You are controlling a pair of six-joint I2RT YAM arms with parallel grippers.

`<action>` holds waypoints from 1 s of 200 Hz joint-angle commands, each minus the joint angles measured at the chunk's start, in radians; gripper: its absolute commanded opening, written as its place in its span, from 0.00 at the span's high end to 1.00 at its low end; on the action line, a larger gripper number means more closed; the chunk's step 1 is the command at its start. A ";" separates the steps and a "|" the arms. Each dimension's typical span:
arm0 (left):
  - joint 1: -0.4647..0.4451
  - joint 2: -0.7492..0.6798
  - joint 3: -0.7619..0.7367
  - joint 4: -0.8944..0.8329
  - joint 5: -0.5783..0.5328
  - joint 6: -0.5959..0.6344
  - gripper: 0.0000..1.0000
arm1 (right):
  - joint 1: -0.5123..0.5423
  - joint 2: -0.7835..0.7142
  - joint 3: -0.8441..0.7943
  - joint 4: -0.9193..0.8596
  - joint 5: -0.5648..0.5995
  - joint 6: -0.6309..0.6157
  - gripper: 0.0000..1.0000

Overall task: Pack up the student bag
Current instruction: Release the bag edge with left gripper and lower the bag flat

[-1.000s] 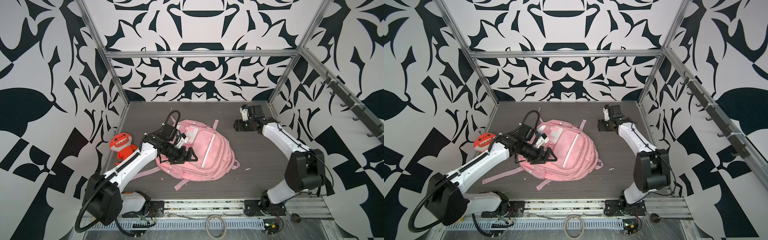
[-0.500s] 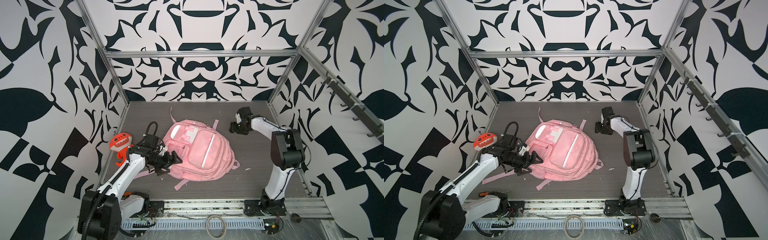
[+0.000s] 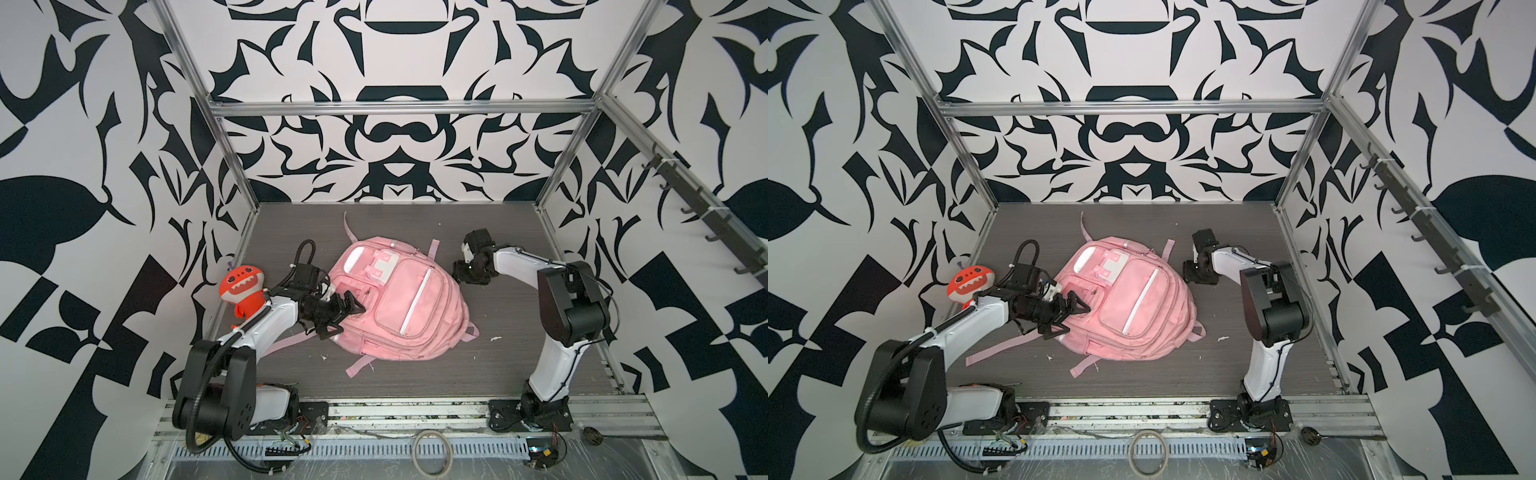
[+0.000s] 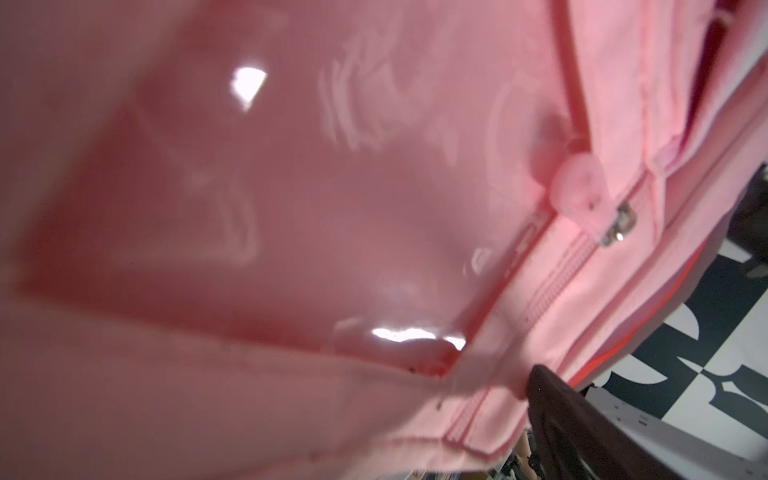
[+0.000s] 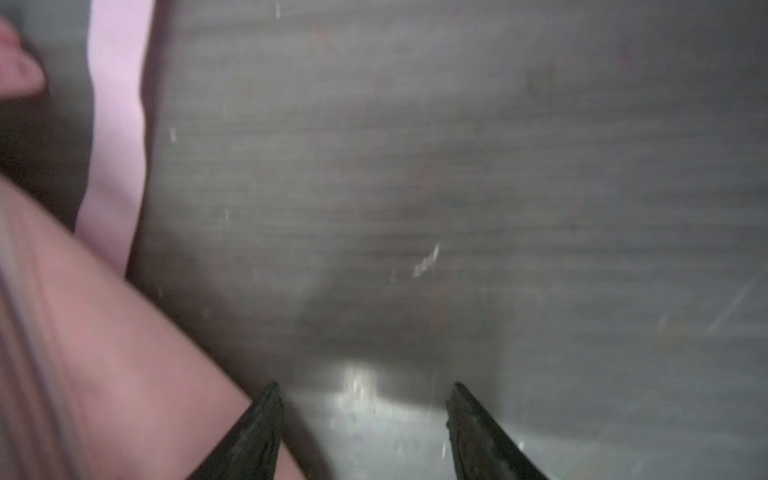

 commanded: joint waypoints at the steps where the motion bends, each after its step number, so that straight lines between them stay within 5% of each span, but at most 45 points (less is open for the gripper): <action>1: 0.005 0.085 0.057 0.176 -0.005 0.016 0.01 | 0.009 -0.097 -0.096 0.030 -0.020 0.050 0.36; 127: 0.004 0.567 0.669 0.170 0.023 0.150 0.01 | 0.113 -0.266 -0.194 0.050 0.004 0.141 0.39; 200: 0.006 0.469 0.586 0.171 0.018 0.161 0.01 | 0.117 -0.403 -0.282 0.032 0.010 0.180 0.40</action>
